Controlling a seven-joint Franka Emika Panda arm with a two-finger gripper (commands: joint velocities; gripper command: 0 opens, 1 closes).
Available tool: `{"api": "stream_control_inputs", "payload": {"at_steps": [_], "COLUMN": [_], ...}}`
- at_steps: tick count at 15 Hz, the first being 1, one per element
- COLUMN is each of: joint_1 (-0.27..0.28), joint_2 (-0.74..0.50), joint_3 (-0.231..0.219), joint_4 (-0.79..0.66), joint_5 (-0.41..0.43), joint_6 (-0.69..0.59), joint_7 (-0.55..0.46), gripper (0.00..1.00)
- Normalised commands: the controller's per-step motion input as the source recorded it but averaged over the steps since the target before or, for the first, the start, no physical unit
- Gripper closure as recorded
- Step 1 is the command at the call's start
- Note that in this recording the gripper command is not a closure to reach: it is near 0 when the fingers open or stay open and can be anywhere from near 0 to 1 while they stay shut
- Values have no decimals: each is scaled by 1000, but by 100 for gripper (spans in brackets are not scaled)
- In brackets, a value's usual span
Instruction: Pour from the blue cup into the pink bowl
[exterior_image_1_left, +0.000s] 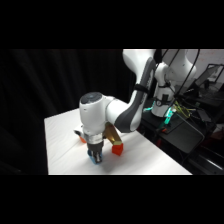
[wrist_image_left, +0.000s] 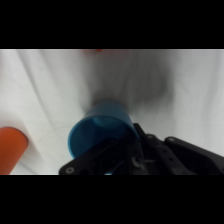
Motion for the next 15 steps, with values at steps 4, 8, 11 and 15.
{"api": "stream_control_inputs", "payload": {"at_steps": [4,8,11,15], "joint_1": [110,101,121,144], "joint_2": [87,-18,-191,-271], "joint_3": [-111,-91,-103,-122], "joint_4": [73,11,-64,-98], "joint_5": [-99,-106,-136,-193], "joint_6": [-17,-103,-149,-169], "joint_7": [140,124,143,202], "gripper": [0,0,0,0]}}
